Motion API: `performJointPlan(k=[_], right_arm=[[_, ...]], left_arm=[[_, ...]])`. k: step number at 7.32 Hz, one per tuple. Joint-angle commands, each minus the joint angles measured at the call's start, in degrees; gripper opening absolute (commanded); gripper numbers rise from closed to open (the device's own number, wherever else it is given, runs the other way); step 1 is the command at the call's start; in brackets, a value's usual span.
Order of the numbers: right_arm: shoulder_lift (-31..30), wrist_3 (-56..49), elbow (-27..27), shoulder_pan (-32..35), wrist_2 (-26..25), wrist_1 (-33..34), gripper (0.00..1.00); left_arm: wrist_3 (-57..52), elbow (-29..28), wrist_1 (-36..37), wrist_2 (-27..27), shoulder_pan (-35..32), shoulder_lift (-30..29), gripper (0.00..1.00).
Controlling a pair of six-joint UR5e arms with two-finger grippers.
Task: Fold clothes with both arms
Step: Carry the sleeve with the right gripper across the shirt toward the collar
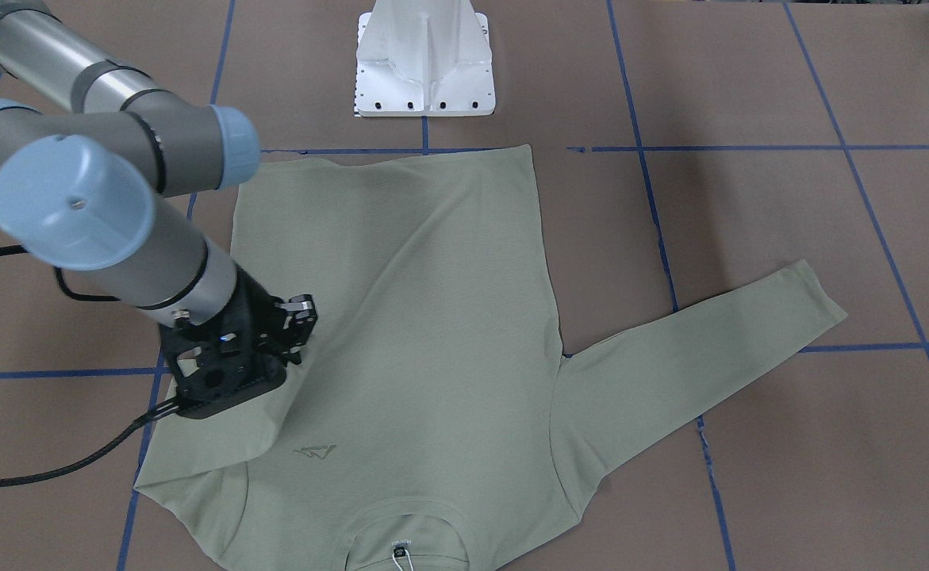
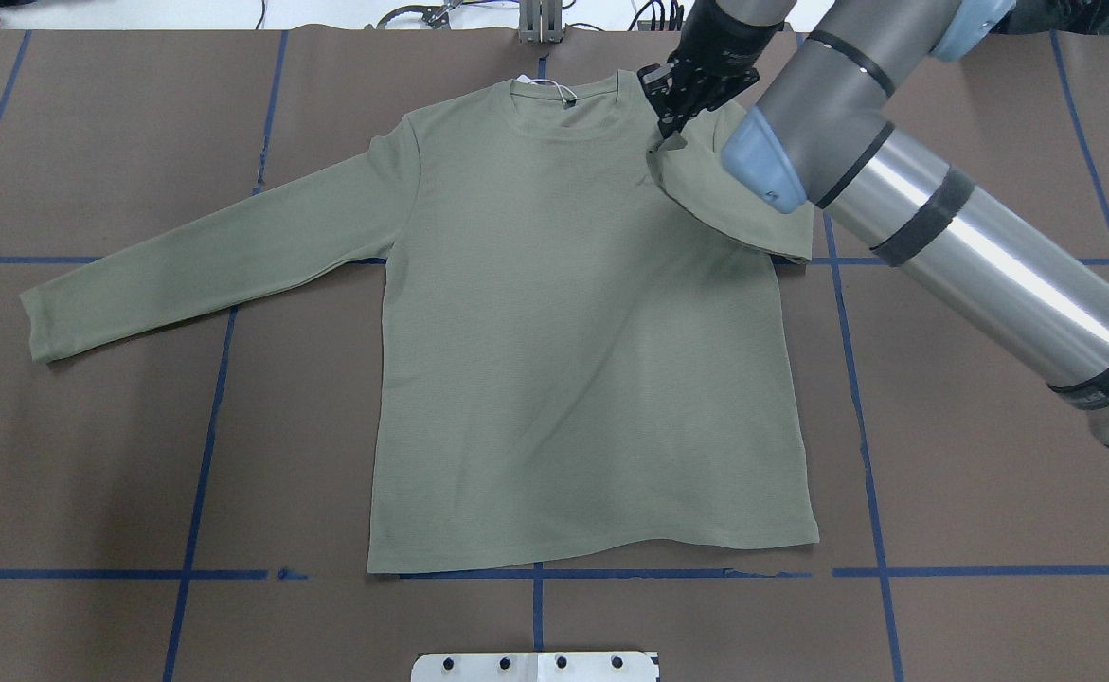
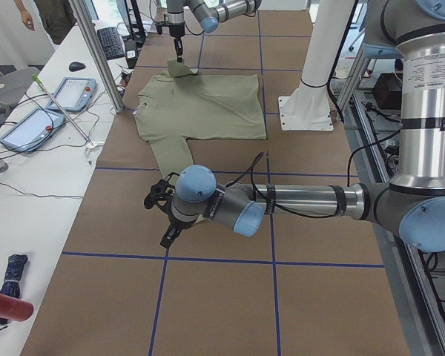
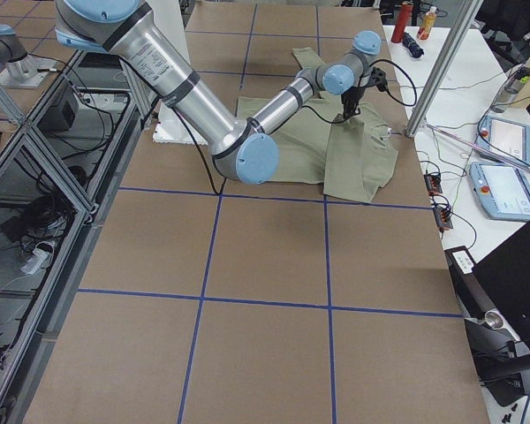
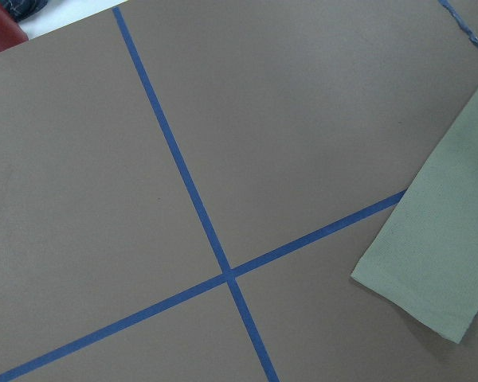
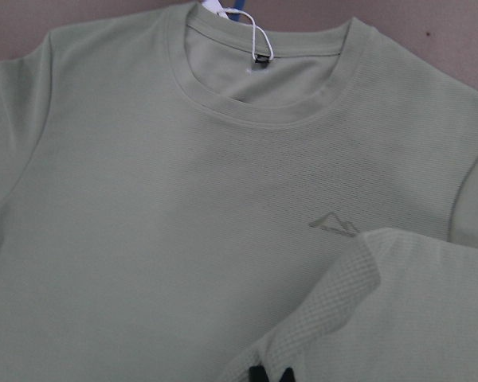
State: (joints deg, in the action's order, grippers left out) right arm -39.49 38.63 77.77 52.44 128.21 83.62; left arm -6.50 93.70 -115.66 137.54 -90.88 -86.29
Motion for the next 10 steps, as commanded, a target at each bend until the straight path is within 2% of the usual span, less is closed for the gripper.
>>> performJointPlan(k=[1,5,7,8,9,10], right_arm=[[6.0,10.1,-7.8,-8.7,-11.0,-10.0,0.0],[5.6,16.6,-8.4,-18.5,-23.8,-15.2,0.0],[5.7,17.4,-8.4,-20.0,-23.9,-17.2,0.0],[7.3,17.2,-9.0,-20.5,-23.9,-17.5,0.43],[10.8,17.2,-10.7,-21.3,-23.9,-17.8,0.99],[12.0,17.4,-11.0,-22.6,-24.5,-18.2,1.0]], left_arm=[[-0.1,-0.4,0.0,0.0,0.0,0.1,1.0],[-0.4,-0.5,0.0,-0.1,0.0,0.6,1.0],[-0.3,-0.6,0.0,-0.1,0.0,0.6,1.0],[-0.1,-0.5,0.0,-0.1,0.0,0.5,1.0],[0.0,-0.5,0.0,-0.2,0.0,0.3,1.0],[0.0,-0.6,0.0,-0.1,0.0,0.4,1.0]])
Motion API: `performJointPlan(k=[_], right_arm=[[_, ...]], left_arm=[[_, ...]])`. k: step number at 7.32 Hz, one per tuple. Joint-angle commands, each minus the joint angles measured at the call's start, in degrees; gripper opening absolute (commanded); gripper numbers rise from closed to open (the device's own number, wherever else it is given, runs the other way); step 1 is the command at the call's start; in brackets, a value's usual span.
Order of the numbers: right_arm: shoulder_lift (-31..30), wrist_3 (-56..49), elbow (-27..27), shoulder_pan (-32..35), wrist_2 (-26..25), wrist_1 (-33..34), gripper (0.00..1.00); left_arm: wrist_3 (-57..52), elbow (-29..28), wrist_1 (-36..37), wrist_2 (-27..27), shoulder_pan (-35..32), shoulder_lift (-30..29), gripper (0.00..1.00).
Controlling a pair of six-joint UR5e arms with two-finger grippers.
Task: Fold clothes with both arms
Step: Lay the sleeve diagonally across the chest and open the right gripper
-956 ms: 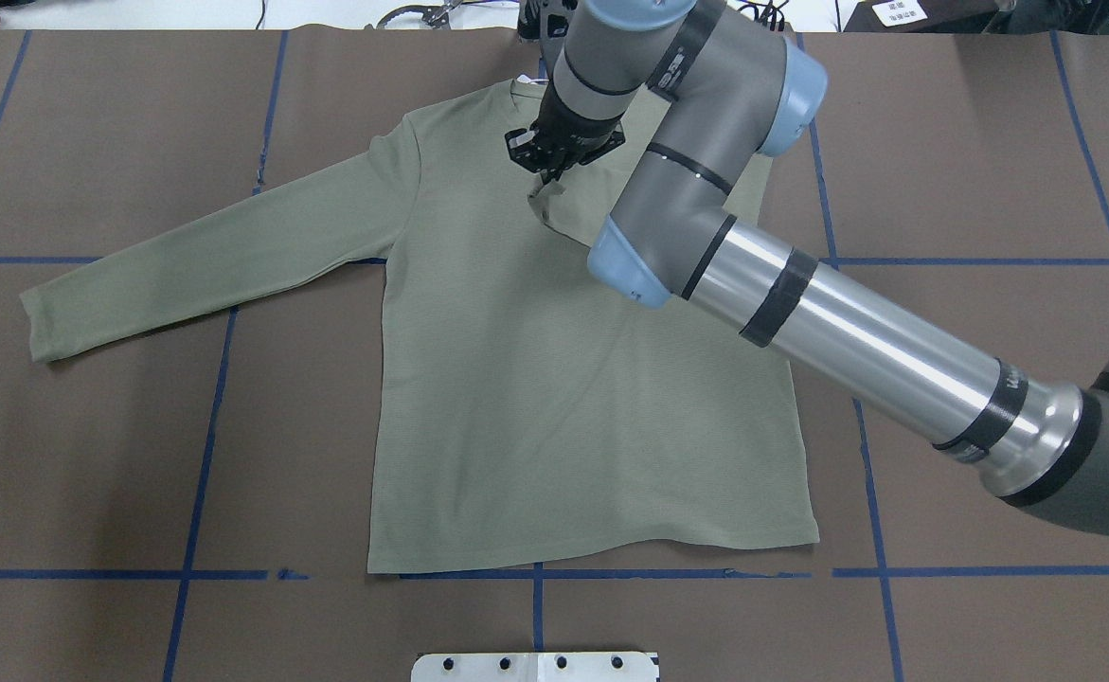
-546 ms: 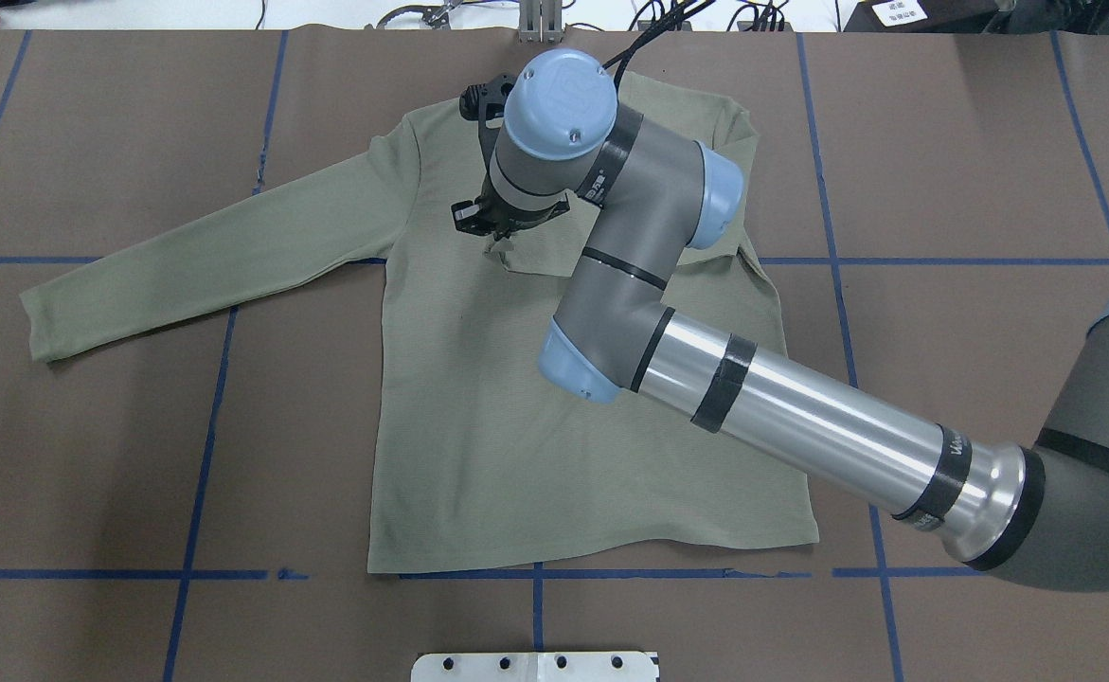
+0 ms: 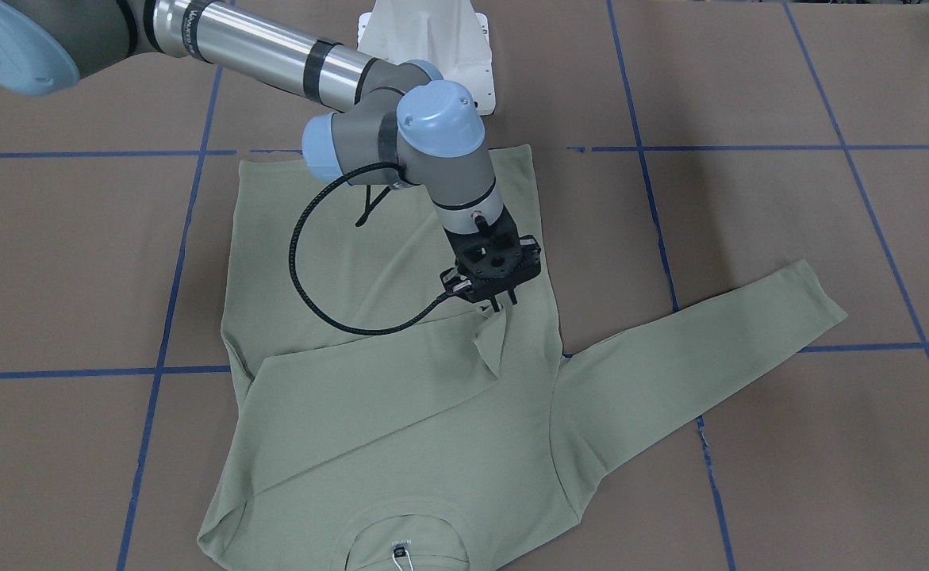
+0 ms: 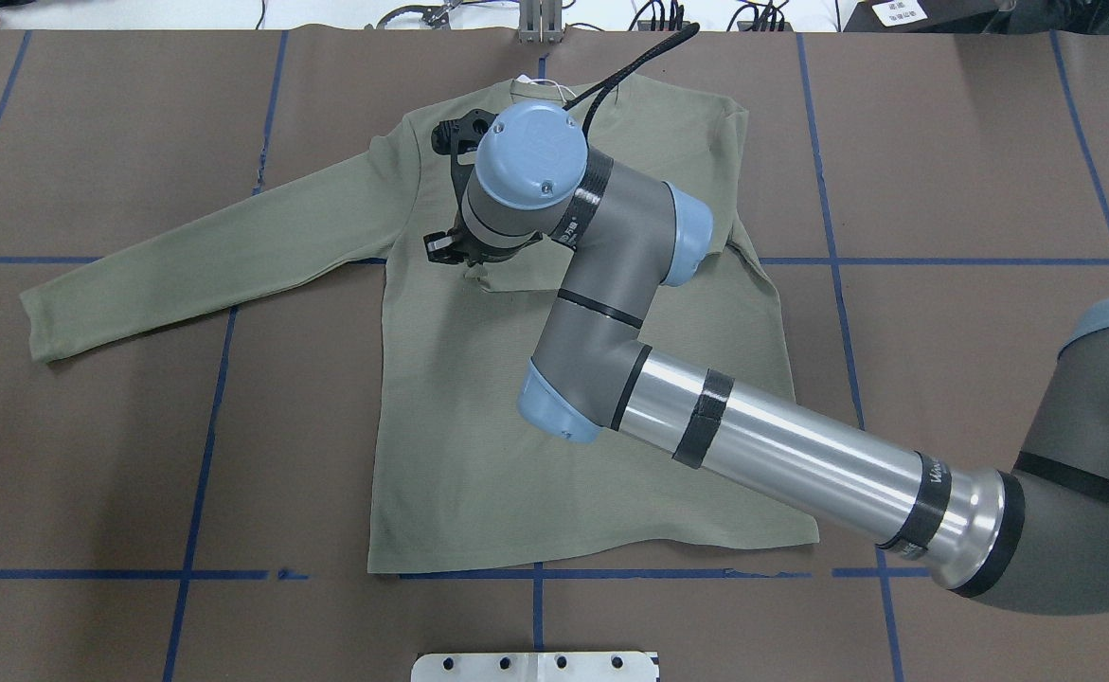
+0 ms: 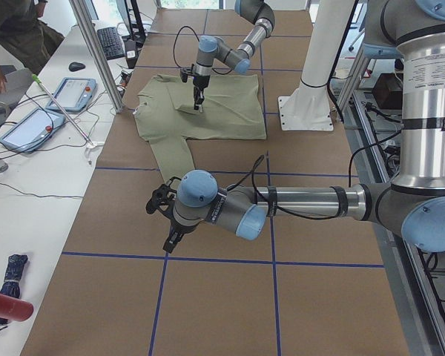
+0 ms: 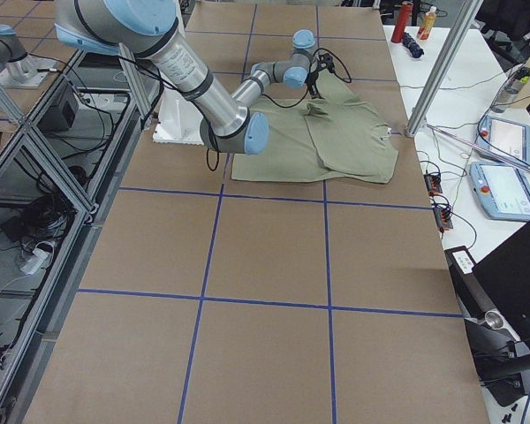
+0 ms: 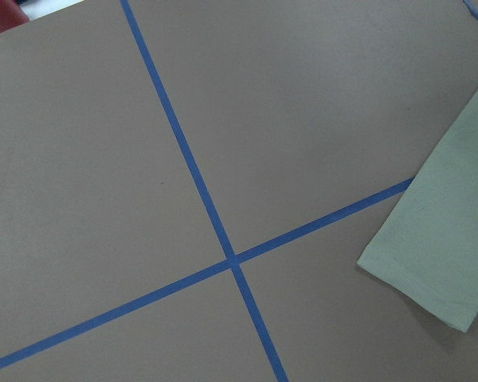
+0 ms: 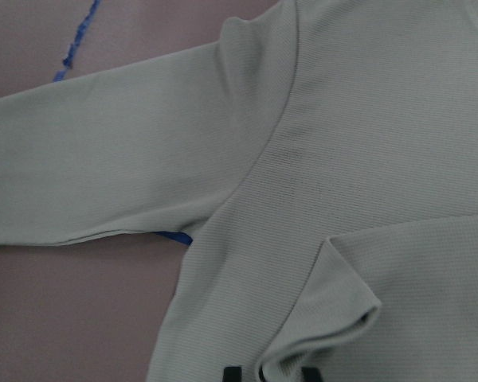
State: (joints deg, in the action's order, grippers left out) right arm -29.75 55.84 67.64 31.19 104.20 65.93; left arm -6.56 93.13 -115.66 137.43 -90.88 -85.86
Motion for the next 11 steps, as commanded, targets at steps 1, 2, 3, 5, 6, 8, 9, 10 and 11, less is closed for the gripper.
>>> performJointPlan(k=[1,2,3,5,6,8,9,10,11], right_arm=[[2.2,0.2,-0.9,-1.9,-2.1,-0.6,1.0],[2.1,1.9,-1.3,-1.8,-2.2,-0.5,1.0],[2.0,3.5,-1.3,-1.7,-2.3,-0.2,1.0],[2.1,5.2,-0.8,0.1,-1.6,3.5,1.0],[1.5,5.2,-0.5,2.4,-0.5,4.8,1.0],[0.1,5.2,2.5,6.1,3.1,12.3,1.0],[-2.7,4.1,7.7,9.0,6.5,18.0,1.0],[-7.3,2.4,13.3,12.0,10.1,20.8,1.0],[-12.1,-2.3,18.0,14.8,12.8,22.9,1.0]], left_arm=[[0.1,-0.1,0.0,0.0,0.0,0.1,1.0],[0.1,-0.1,0.0,0.0,0.0,0.0,1.0],[1.1,-0.5,0.0,0.0,0.1,-0.3,1.0],[8.0,-0.2,-2.4,-0.5,0.4,-1.1,1.0],[12.2,-0.2,-4.5,-0.8,1.5,-1.5,1.0],[23.6,-0.1,-10.9,-6.5,6.7,-1.2,1.0],[30.6,0.0,-15.5,-8.7,9.0,-0.4,1.0],[35.9,0.4,-16.9,-11.2,12.3,0.3,1.0],[42.3,0.9,-18.0,-12.3,15.2,0.8,1.0]])
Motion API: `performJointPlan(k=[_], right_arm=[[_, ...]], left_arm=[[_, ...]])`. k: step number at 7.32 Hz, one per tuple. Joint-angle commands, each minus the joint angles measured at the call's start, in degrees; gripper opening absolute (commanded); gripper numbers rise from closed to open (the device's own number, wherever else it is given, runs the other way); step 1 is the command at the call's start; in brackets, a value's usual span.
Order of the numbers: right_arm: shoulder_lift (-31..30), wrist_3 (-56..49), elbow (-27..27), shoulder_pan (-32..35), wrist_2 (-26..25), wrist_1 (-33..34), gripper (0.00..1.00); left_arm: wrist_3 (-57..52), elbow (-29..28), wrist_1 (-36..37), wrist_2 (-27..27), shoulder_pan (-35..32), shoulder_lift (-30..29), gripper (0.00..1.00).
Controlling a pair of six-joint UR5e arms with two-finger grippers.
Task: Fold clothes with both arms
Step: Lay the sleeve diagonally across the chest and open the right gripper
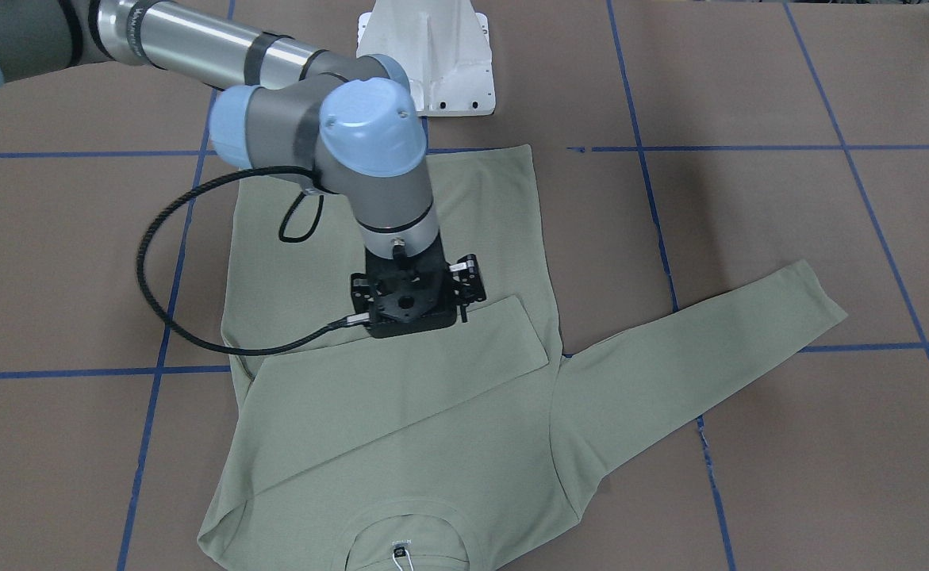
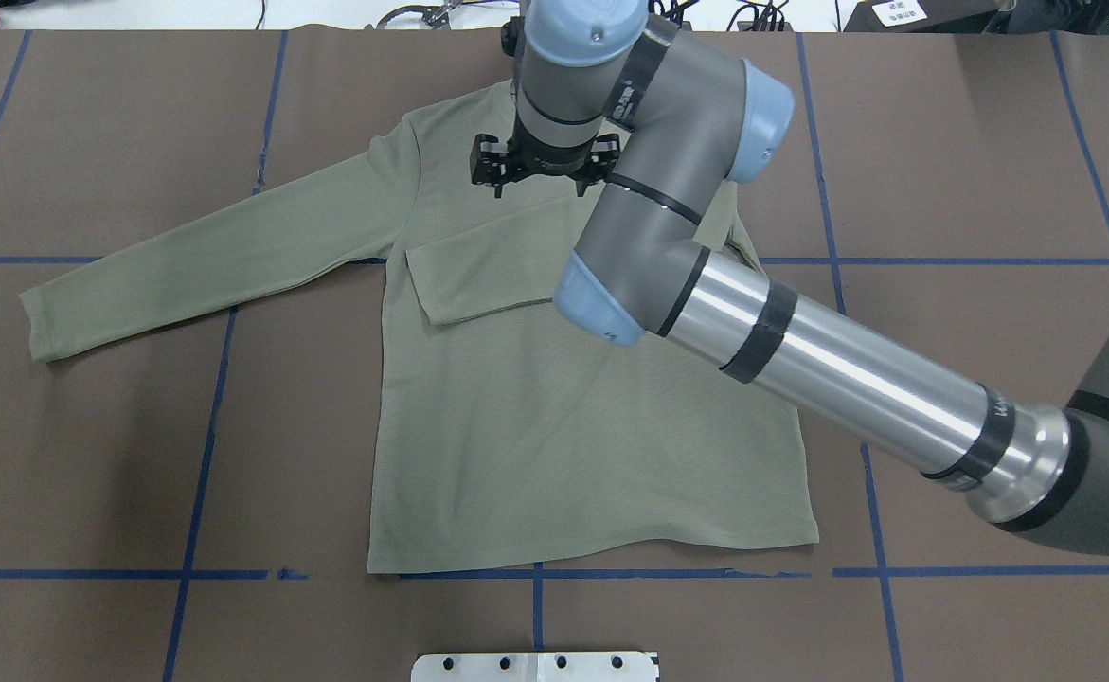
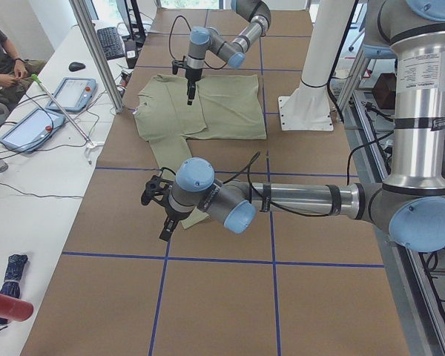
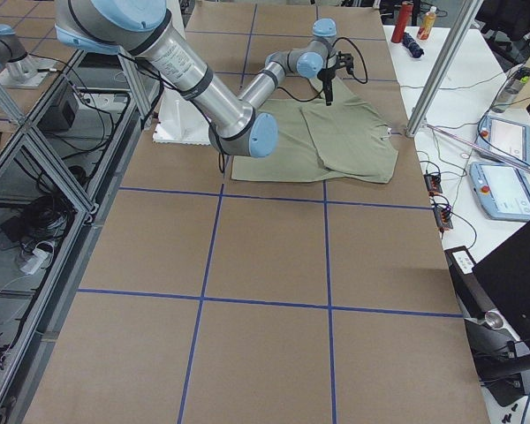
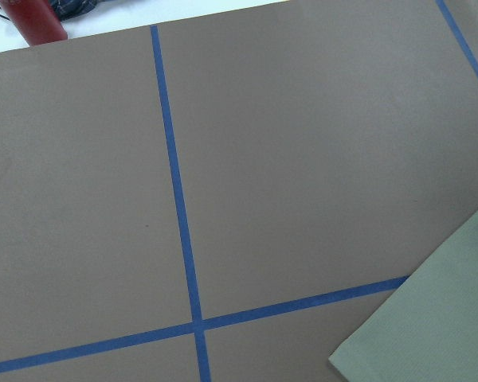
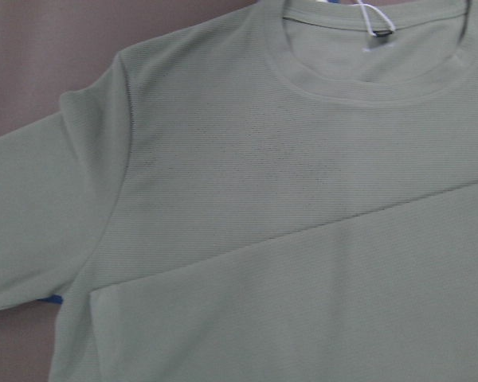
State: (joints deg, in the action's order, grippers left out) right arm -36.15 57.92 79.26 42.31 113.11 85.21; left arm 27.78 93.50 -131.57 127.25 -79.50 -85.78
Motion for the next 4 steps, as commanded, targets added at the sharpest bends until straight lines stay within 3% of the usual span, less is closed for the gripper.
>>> performJointPlan(k=[1,2,4], right_arm=[[-10.1,-9.3,11.0,6.4,5.6,6.1,1.0],[-14.6,-12.7,14.7,8.1,6.5,6.5,1.0],[-20.6,-15.1,19.0,9.4,7.7,5.8,1.0]], left_arm=[[17.6,0.5,-6.4,-4.1,7.5,2.3,1.0],[27.5,0.7,-8.2,-7.6,13.0,3.0,1.0],[34.5,0.8,-7.9,-11.9,21.9,3.0,1.0]])
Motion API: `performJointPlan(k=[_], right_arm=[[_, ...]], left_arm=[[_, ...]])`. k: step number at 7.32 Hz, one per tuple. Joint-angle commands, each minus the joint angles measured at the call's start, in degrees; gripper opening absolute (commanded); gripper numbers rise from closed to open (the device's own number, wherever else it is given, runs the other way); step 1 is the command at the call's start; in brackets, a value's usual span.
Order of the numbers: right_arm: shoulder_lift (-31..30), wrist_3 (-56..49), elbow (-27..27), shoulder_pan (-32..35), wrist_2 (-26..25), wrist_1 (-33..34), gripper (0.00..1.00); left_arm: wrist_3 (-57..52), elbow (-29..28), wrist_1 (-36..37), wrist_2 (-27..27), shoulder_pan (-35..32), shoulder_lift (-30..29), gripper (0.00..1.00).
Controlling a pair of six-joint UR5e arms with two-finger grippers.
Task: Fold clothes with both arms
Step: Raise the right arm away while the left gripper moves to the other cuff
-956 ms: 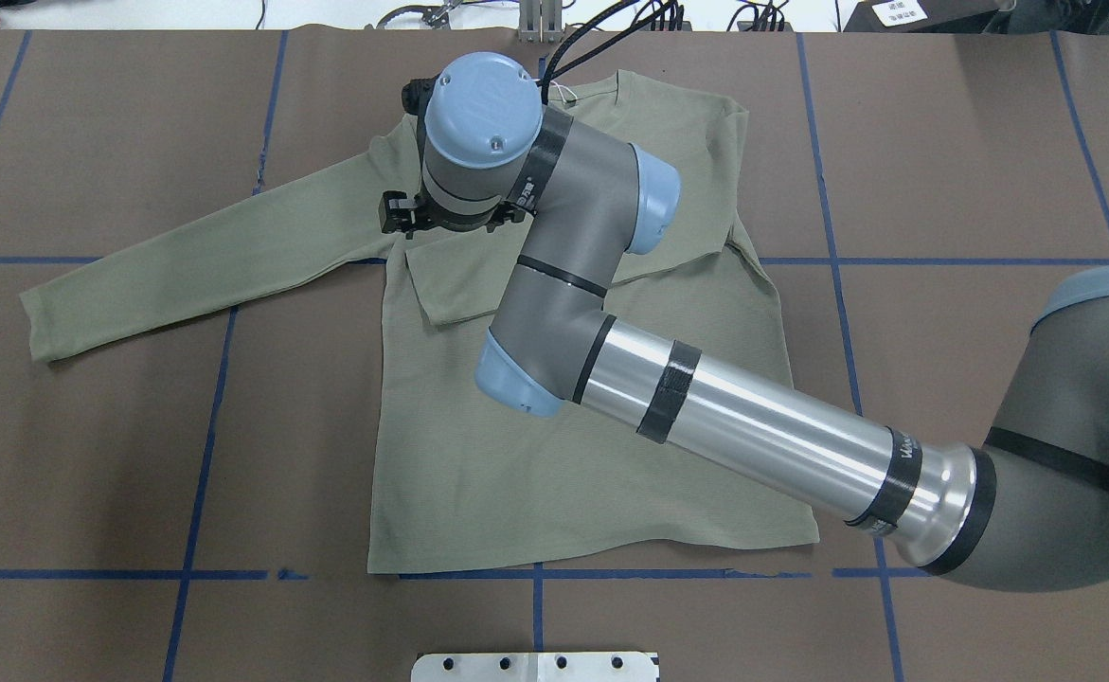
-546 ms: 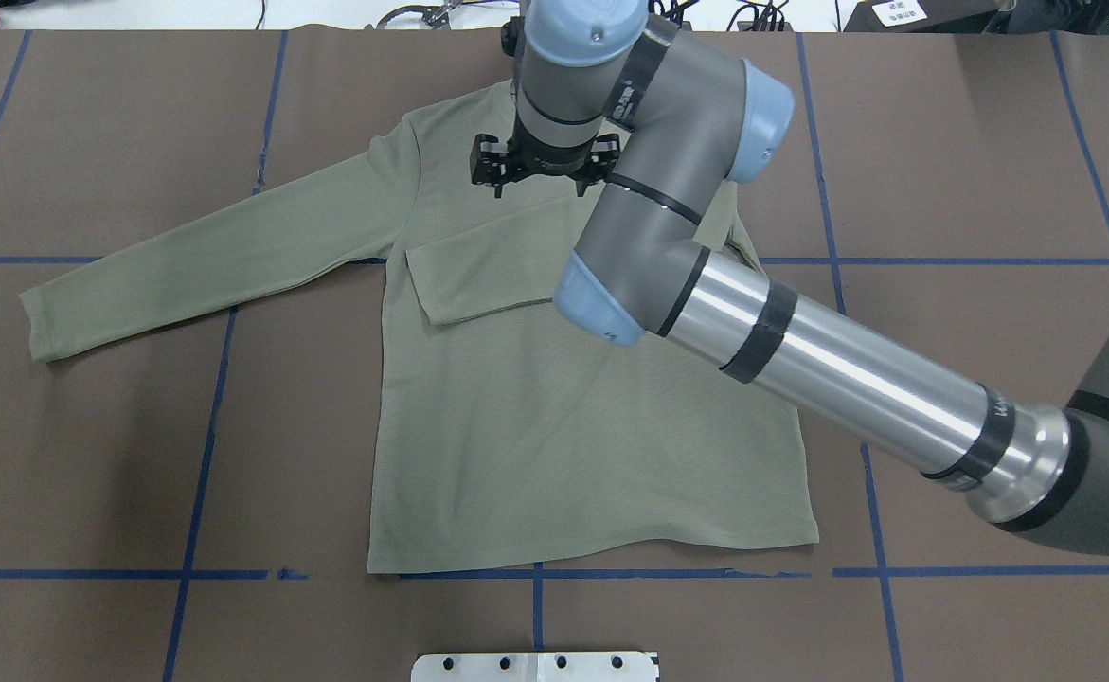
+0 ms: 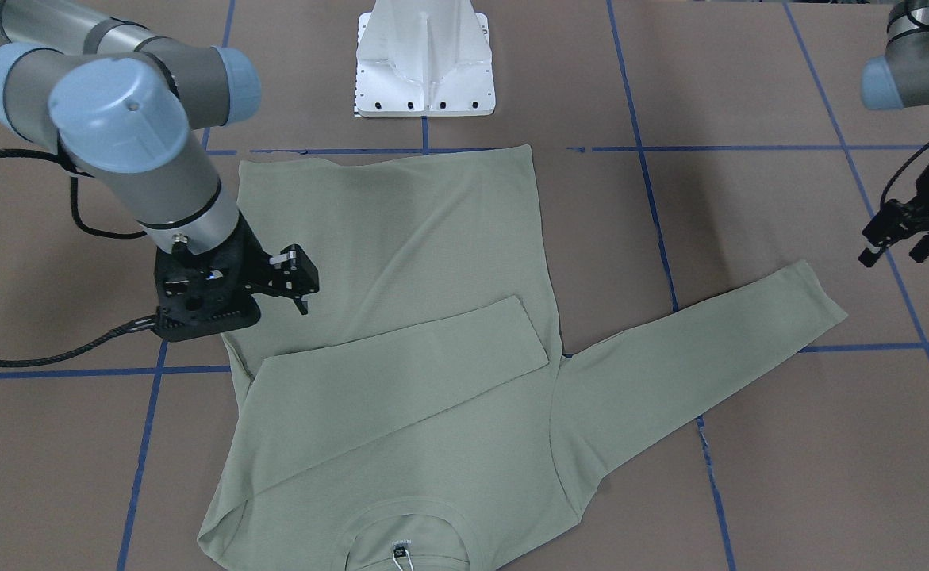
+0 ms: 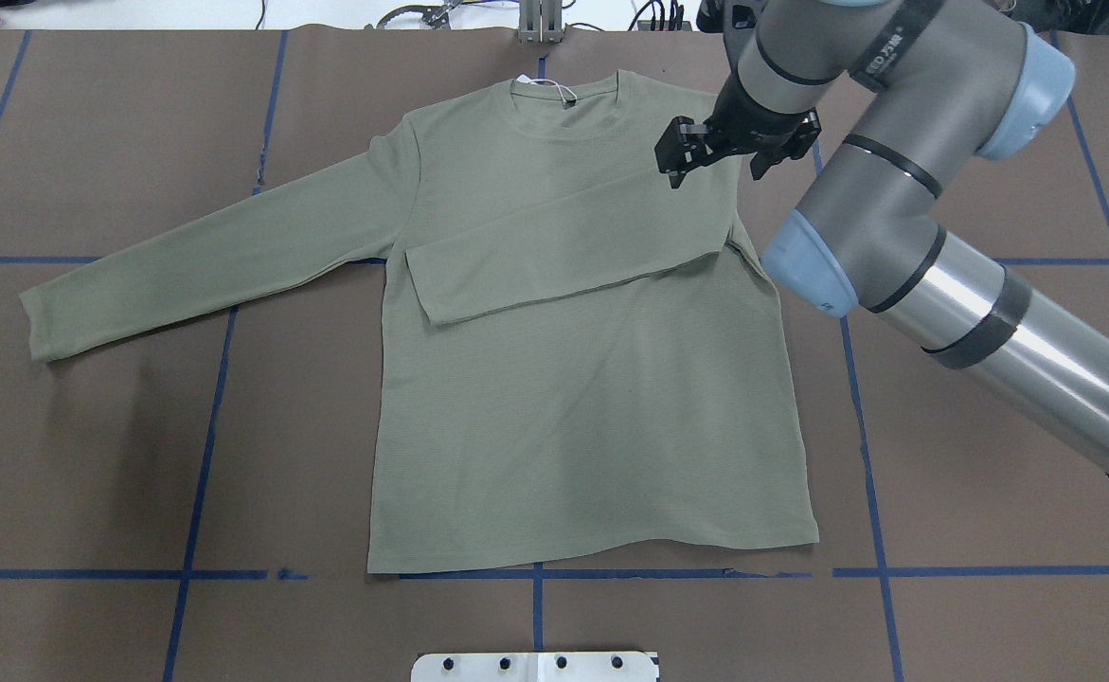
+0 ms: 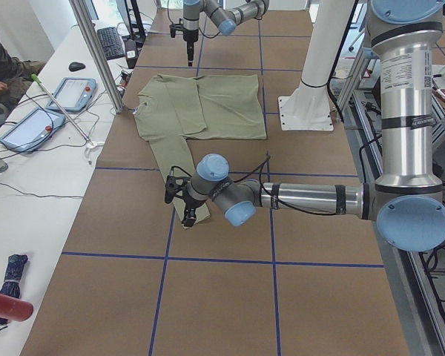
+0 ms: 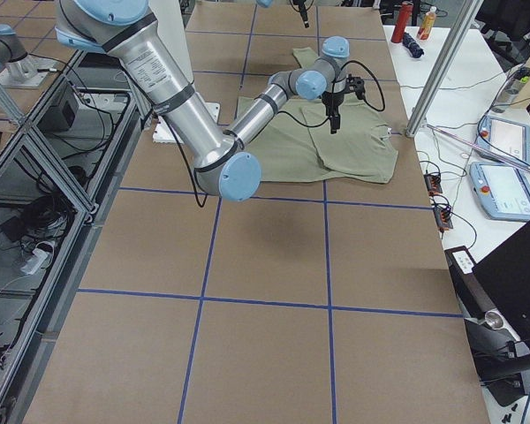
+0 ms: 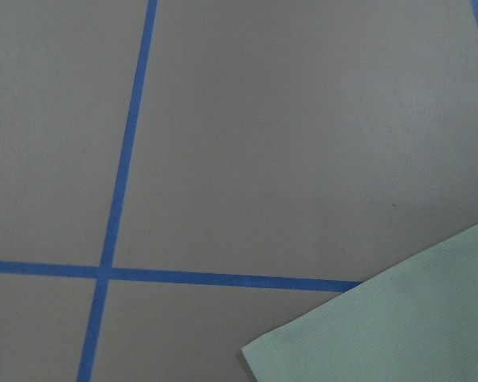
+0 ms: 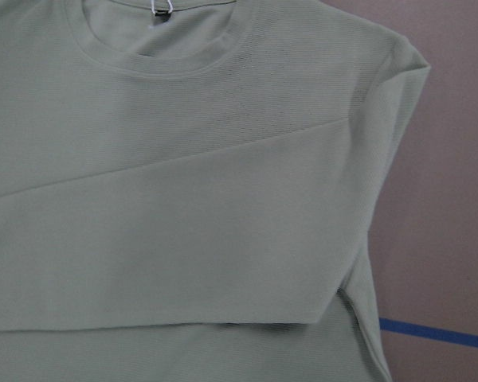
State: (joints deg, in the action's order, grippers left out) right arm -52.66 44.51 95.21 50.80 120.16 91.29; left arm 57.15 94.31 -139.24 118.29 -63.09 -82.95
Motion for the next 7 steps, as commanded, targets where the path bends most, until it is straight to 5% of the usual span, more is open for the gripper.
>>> performJointPlan(k=[1,7], right_arm=[[-5.9,-1.9,4.9,1.0,0.6,-1.4,1.0],[-6.8,-1.4,6.9,1.0,2.5,-1.6,1.0]], left_arm=[[5.7,-0.1,-0.2,-5.2,6.9,0.2,1.0],[6.4,-6.0,-0.9,-9.0,8.7,-2.3,1.0]])
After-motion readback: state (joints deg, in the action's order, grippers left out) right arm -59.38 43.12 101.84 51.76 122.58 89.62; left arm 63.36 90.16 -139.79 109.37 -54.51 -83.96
